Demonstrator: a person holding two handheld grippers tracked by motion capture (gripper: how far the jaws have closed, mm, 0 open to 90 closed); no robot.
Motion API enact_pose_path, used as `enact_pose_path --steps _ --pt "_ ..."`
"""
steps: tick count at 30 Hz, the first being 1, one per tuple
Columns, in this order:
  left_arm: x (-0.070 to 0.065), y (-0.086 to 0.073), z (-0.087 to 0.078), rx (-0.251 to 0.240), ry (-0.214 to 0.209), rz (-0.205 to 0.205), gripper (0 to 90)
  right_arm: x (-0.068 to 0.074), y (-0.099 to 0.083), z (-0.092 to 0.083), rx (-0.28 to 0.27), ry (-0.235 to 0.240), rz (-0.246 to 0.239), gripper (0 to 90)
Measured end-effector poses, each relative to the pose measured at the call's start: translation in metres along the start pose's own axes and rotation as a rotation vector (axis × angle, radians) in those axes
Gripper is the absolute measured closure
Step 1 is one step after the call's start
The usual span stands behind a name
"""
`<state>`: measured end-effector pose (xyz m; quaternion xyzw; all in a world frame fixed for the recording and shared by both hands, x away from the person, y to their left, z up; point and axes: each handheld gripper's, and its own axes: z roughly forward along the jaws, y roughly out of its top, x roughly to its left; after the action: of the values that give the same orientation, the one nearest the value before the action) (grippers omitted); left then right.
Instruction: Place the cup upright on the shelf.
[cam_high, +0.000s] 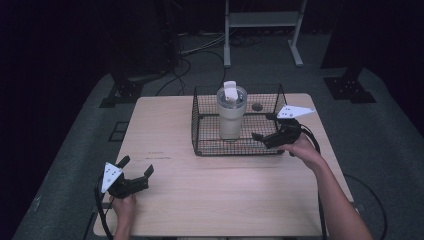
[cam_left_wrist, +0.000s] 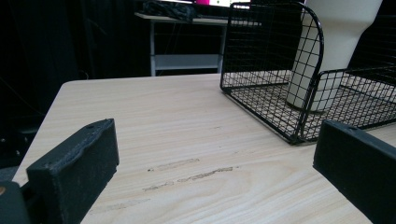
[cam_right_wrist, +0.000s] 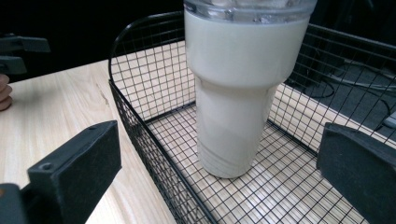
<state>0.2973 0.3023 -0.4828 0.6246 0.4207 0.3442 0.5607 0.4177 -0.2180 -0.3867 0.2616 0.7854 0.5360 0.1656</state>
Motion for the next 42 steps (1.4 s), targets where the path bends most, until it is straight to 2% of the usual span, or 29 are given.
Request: enact_pose_path --steps 6,12,15,17,26,42 --pt "0.0 0.0 0.0 0.002 0.0 0.0 0.0 0.007 0.0 -0.007 -0.003 0.003 -0.019 0.0" --pt "0.0 0.0 0.0 0.004 0.0 -0.001 0.0 0.012 -0.002 -0.016 0.012 0.009 -0.016 0.0" --pt "-0.001 0.0 0.0 0.005 0.002 -0.001 0.0 0.015 -0.002 -0.021 -0.014 0.025 -0.005 0.0" --pt "-0.001 0.0 0.0 0.006 0.003 0.0 0.0 0.019 -0.003 -0.023 0.005 0.017 -0.027 0.0" --pt "0.0 0.0 0.0 0.006 0.005 -0.001 0.0 0.027 -0.007 -0.036 0.003 0.02 -0.031 0.0" --pt "-0.002 0.0 0.0 0.006 0.004 0.007 0.0 0.032 -0.032 -0.063 0.016 -0.004 -0.012 0.0"
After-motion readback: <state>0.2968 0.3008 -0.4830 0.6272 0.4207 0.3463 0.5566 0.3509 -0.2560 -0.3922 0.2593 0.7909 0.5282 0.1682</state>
